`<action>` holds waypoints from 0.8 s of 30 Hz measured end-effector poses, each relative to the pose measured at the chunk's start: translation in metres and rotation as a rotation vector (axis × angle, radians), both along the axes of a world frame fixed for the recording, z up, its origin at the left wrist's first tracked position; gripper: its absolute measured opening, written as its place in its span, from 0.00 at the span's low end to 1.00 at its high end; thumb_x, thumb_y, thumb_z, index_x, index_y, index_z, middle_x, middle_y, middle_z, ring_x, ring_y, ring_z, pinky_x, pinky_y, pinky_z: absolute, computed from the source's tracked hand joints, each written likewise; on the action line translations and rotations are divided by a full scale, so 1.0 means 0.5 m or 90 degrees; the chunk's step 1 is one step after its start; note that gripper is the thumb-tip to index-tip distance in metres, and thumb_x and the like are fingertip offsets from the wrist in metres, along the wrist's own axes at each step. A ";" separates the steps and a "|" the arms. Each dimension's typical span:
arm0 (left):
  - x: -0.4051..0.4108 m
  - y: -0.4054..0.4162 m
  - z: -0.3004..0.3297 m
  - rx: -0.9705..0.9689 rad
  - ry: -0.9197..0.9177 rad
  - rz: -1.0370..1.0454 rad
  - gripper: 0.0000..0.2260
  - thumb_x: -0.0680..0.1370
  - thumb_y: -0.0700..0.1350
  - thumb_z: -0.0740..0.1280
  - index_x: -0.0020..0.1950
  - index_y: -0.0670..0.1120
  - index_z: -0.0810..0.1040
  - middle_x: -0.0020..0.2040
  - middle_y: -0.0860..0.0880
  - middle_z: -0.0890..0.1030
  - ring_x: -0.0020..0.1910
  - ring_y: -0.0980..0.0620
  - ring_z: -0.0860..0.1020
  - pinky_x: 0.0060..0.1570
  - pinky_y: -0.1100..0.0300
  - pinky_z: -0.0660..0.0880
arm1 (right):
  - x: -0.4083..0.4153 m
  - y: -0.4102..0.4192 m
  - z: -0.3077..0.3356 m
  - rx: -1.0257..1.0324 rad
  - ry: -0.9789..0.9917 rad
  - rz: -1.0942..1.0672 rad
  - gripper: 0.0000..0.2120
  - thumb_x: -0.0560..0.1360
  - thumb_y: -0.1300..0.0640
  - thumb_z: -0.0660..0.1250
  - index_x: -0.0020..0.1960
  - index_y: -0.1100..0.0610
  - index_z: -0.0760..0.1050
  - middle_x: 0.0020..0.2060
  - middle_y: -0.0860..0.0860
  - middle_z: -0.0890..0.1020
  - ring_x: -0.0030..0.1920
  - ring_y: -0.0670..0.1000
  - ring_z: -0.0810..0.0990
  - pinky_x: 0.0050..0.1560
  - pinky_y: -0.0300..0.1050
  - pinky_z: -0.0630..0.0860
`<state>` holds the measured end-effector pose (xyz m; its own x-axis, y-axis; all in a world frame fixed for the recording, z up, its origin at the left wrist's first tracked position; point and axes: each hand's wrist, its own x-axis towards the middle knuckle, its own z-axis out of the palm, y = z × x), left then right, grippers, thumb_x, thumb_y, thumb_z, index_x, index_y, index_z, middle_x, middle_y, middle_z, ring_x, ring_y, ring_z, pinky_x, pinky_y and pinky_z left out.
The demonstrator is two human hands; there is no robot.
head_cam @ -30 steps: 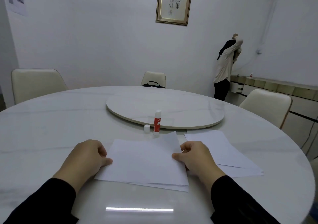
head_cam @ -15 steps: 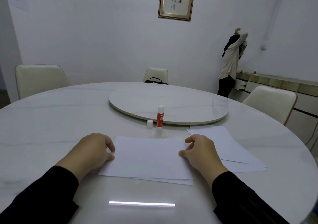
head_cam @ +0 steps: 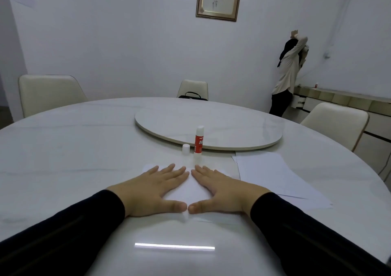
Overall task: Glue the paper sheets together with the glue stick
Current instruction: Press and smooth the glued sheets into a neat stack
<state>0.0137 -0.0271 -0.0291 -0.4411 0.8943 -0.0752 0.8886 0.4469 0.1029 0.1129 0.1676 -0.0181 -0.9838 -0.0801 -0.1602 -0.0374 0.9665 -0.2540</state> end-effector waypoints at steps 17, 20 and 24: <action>-0.014 -0.027 0.009 -0.028 -0.004 0.012 0.38 0.65 0.76 0.52 0.69 0.72 0.38 0.76 0.61 0.38 0.75 0.60 0.37 0.72 0.60 0.37 | 0.053 0.032 0.001 0.066 0.001 -0.017 0.54 0.58 0.19 0.50 0.76 0.43 0.37 0.76 0.39 0.39 0.75 0.40 0.39 0.74 0.43 0.43; -0.019 -0.048 0.012 -0.028 -0.023 0.014 0.35 0.64 0.76 0.53 0.65 0.76 0.38 0.75 0.64 0.38 0.74 0.61 0.37 0.71 0.61 0.37 | 0.056 0.034 0.000 0.063 0.001 -0.012 0.52 0.61 0.21 0.52 0.76 0.43 0.37 0.76 0.40 0.39 0.74 0.39 0.39 0.74 0.44 0.43; -0.020 -0.060 0.013 -0.026 -0.029 0.017 0.34 0.63 0.77 0.53 0.64 0.78 0.39 0.75 0.65 0.38 0.74 0.63 0.37 0.70 0.62 0.38 | 0.062 0.033 0.003 0.072 -0.004 -0.016 0.53 0.60 0.20 0.51 0.76 0.43 0.36 0.76 0.40 0.38 0.74 0.39 0.38 0.74 0.44 0.43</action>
<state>0.0035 -0.0571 -0.0225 -0.4599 0.8781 -0.1319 0.8711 0.4750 0.1249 0.1437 0.1842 -0.0166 -0.9843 -0.0365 -0.1729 -0.0116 0.9897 -0.1429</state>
